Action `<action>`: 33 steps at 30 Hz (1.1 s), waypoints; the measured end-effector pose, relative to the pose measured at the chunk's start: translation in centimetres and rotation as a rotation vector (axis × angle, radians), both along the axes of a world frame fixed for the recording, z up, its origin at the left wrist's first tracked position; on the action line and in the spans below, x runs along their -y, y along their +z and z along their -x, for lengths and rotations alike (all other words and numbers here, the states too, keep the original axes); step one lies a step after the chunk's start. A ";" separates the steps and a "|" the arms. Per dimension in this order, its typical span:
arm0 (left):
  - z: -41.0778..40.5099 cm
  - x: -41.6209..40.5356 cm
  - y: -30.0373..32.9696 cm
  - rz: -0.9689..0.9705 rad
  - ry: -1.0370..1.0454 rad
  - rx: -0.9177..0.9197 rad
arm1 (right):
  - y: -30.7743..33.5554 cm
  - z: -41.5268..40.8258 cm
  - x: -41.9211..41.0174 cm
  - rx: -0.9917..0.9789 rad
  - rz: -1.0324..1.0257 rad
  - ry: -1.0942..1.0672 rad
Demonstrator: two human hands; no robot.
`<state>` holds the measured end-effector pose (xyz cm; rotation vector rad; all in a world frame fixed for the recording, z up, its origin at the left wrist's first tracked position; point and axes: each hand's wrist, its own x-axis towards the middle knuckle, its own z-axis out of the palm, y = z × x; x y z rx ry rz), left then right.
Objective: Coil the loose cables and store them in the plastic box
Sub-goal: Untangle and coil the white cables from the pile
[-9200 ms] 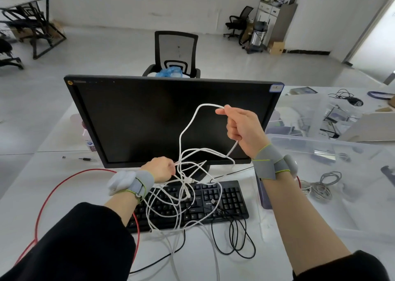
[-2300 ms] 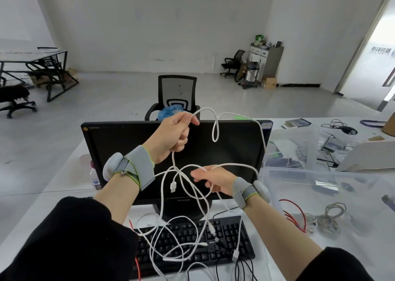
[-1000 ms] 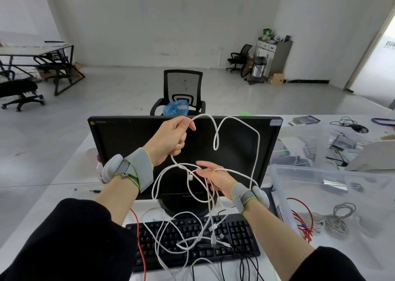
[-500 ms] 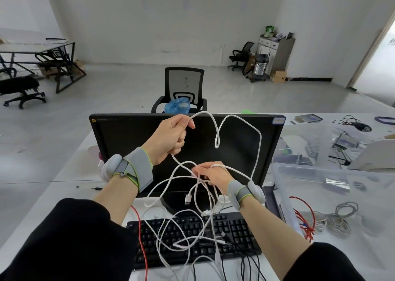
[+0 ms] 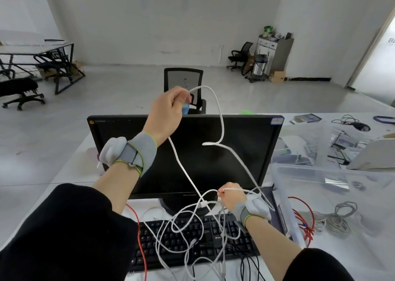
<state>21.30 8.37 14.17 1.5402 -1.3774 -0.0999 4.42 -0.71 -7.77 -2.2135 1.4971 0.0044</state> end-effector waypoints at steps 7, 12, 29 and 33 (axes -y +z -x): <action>-0.8 0.2 0.2 0.095 0.086 0.011 | -1.0 1.1 -0.2 -0.112 0.088 0.017; 0.2 0.4 -1.2 -0.033 0.010 -0.028 | 2.0 -0.3 -0.9 0.481 -0.304 -0.100; 0.4 0.7 1.3 0.124 -0.018 -0.303 | -3.3 -1.9 -5.8 -0.040 -0.277 0.216; -0.3 0.8 1.7 0.193 0.020 -0.302 | -4.5 0.1 -5.0 -0.137 -0.251 0.164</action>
